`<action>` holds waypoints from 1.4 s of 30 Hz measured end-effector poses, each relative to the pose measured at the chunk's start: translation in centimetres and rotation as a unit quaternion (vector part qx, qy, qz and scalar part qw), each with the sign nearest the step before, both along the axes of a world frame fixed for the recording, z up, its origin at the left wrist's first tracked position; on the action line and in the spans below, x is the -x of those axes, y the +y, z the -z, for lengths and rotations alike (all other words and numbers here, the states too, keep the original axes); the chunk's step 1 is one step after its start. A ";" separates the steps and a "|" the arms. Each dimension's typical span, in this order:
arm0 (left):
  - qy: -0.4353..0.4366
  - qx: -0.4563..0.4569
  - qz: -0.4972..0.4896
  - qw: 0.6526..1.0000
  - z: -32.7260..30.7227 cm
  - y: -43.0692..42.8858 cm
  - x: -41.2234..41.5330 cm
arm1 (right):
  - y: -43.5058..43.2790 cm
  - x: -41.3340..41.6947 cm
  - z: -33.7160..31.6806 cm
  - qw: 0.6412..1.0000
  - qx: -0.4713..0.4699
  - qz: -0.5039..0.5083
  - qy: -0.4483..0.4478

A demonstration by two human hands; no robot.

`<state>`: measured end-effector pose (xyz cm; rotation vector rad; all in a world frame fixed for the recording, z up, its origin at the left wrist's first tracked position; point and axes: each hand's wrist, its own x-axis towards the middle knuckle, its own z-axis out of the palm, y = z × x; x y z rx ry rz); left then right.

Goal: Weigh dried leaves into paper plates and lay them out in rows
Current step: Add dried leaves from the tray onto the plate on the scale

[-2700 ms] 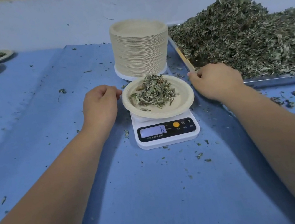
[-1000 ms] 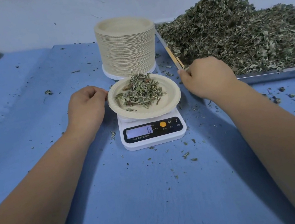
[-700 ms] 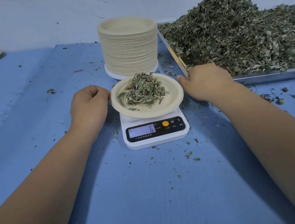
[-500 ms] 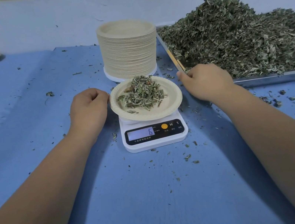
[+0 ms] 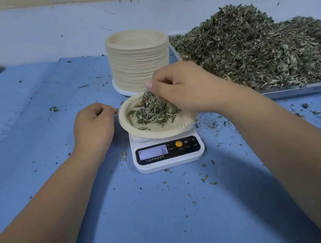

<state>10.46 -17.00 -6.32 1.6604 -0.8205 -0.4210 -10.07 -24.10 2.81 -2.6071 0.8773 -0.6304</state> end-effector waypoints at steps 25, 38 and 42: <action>-0.016 -0.016 0.012 1.000 0.1 -0.1 0.1 | -11.9 8.2 3.6 0.924 0.025 0.352 0.150; -0.014 -0.031 0.013 0.999 -0.2 0.2 0.2 | -12.3 6.7 1.7 0.929 0.016 0.290 0.231; -0.011 -0.022 0.016 1.000 -0.2 0.3 0.3 | -12.6 7.1 2.6 0.897 0.008 0.344 0.278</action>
